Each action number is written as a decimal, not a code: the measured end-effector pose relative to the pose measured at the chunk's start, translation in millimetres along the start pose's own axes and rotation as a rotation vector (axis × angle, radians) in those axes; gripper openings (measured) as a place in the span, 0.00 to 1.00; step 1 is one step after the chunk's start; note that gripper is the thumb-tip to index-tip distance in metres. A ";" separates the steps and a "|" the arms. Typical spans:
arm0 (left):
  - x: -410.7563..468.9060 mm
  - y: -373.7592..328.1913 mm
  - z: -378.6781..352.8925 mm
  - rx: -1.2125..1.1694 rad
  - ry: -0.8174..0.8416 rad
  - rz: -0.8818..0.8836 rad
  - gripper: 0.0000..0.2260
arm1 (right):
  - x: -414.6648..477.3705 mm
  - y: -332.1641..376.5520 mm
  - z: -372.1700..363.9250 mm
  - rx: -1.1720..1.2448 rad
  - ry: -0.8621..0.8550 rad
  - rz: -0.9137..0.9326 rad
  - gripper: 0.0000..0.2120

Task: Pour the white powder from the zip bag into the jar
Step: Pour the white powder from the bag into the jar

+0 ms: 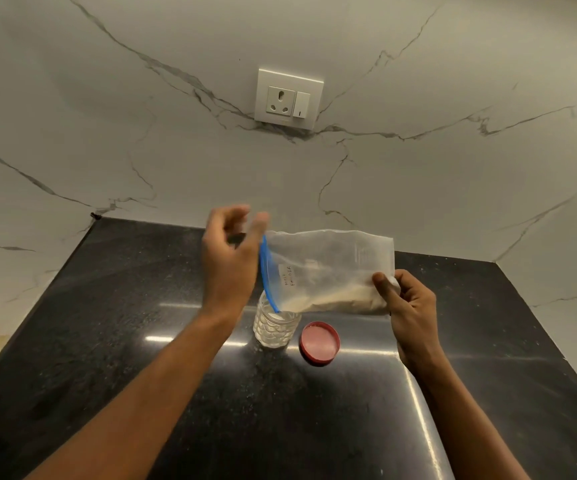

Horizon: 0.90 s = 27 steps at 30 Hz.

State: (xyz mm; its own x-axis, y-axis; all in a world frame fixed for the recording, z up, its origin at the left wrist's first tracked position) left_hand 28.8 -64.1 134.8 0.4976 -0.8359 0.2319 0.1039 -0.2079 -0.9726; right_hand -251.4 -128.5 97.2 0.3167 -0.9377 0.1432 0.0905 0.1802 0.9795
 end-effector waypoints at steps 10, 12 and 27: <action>-22.2 76.4 -10.0 -0.008 0.460 0.315 0.08 | -3.8 0.9 -0.5 0.020 -0.049 0.004 0.08; -19.5 76.7 -5.9 -0.034 0.473 0.294 0.07 | -5.0 4.6 -0.2 0.000 -0.053 0.027 0.08; -17.4 84.7 -3.1 -0.128 0.431 0.259 0.08 | -11.2 12.2 -2.6 -0.081 -0.078 0.061 0.08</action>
State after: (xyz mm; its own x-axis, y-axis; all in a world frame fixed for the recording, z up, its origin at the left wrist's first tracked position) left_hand 26.2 -68.8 48.5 0.0899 -0.9959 -0.0044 -0.0954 -0.0042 -0.9954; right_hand -251.4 -115.0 107.2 0.2496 -0.9439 0.2161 0.1503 0.2582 0.9543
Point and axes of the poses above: each hand's wrist, its own x-axis towards the middle knuckle, its own z-axis out of the back of the hand, y = z × x, the point moved 3 cm from there along x, towards the middle knuckle, and after that the axes turned 12 degrees about y, right-handed, at the moved point
